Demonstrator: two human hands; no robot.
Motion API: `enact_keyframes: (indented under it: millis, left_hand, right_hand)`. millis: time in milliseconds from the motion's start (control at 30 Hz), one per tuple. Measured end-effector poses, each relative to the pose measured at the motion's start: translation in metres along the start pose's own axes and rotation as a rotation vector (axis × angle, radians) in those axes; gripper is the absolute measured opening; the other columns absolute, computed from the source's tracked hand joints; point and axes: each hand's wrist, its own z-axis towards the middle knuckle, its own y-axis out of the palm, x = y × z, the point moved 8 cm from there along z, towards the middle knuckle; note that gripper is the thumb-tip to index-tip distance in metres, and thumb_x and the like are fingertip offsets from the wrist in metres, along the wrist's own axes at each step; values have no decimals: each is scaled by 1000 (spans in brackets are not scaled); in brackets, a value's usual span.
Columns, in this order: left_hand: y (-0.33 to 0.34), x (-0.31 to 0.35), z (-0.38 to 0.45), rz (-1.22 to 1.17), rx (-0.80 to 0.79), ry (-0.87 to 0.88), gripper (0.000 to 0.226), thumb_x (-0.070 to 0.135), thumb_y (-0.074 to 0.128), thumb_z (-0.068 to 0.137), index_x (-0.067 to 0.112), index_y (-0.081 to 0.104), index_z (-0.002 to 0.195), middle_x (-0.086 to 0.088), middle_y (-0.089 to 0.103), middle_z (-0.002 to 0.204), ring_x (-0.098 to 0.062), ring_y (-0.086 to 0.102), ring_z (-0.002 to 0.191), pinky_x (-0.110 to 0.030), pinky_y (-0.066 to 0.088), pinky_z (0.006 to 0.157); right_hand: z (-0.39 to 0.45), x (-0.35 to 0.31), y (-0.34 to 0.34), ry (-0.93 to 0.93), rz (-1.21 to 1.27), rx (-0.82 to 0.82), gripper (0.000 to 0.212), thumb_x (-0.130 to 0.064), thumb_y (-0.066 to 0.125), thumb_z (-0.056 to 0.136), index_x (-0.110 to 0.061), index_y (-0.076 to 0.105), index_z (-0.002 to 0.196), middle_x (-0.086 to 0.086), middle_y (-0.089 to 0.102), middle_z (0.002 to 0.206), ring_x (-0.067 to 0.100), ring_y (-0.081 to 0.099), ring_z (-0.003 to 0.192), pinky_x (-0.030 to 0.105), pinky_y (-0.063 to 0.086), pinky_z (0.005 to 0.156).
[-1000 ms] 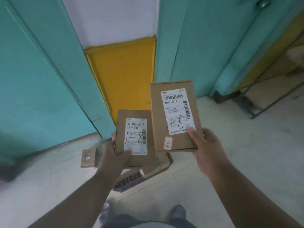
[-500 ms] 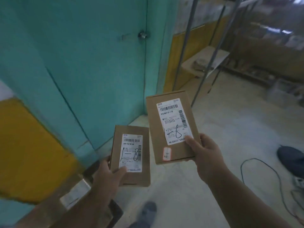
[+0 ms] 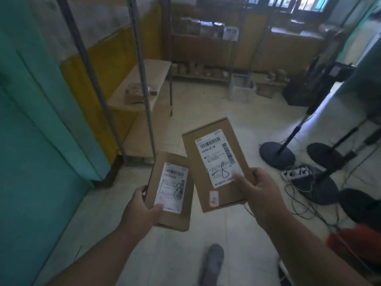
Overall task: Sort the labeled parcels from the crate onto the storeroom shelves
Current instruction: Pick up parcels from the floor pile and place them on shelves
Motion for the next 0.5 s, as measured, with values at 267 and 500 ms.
enact_keyframes:
  millis: [267, 500]
  left_hand:
    - [80, 84, 156, -27, 38, -74, 49, 16, 75, 86, 18, 49, 128, 7, 60, 93, -9, 62, 82, -26, 53, 66]
    - [88, 144, 289, 62, 83, -89, 55, 17, 71, 88, 17, 42, 135, 1, 62, 115, -15, 61, 91, -11, 44, 59]
  right_hand:
    - [215, -28, -18, 45, 14, -111, 24, -24, 70, 92, -11, 64, 112, 2, 78, 93, 18, 75, 78, 30, 57, 60]
    - [391, -68, 30, -49, -125, -170, 19, -25, 71, 92, -19, 60, 107, -2, 75, 95, 6, 74, 76, 23, 58, 61]
